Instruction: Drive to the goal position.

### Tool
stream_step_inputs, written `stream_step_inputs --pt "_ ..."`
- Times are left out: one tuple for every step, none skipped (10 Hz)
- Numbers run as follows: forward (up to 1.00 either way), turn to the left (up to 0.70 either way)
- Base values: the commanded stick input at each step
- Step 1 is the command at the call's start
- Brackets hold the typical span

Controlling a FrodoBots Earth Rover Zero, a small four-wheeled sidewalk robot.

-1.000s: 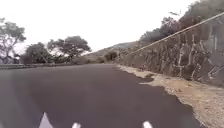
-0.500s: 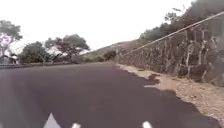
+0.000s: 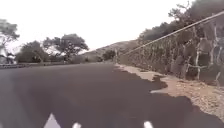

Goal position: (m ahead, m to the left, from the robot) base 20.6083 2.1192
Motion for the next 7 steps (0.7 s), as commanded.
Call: stream_step_inputs --pt "0.85 -0.05" --pt "0.85 -0.04" --pt "0.85 -0.12" --pt "0.85 -0.21" --pt "0.85 -0.08" --pt "0.85 -0.03" --pt "0.87 -0.27"
